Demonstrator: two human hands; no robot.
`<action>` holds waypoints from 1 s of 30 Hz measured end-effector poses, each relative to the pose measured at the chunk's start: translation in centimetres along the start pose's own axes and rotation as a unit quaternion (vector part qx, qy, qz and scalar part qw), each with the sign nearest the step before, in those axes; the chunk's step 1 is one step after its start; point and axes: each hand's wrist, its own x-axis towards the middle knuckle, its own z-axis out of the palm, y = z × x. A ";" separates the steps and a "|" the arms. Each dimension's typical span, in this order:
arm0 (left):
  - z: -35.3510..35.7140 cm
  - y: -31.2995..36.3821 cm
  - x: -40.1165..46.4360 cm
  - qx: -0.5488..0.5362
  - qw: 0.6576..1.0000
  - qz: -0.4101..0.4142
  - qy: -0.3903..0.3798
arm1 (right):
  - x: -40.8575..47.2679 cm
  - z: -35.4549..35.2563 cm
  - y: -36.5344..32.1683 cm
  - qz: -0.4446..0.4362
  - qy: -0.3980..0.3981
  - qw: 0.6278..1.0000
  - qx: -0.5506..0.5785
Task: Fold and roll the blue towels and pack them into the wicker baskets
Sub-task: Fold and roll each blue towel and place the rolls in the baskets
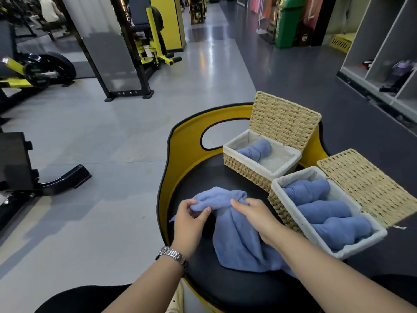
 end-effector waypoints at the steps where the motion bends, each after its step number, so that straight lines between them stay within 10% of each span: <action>1: -0.4 0.7 0.0 -0.063 0.997 -0.034 -0.026 | -0.7 -0.3 -0.8 -0.020 -0.005 1.000 0.009; 7: -1.4 3.7 -1.5 -0.132 0.969 -0.105 -0.178 | -5.4 -1.9 -4.6 -0.048 -0.066 0.990 0.119; 16: -3.7 12.6 -5.4 -0.116 0.980 0.028 -0.159 | -12.0 -4.9 -10.6 -0.036 -0.065 0.997 -0.004; 26: -6.0 18.5 -9.4 -0.115 0.980 0.090 -0.135 | -18.2 -1.5 -5.7 0.076 -0.193 0.924 0.323; 30: -9.5 18.2 -9.6 -0.070 0.984 0.081 -0.141 | -18.1 -2.5 -5.7 0.017 -0.096 0.947 0.305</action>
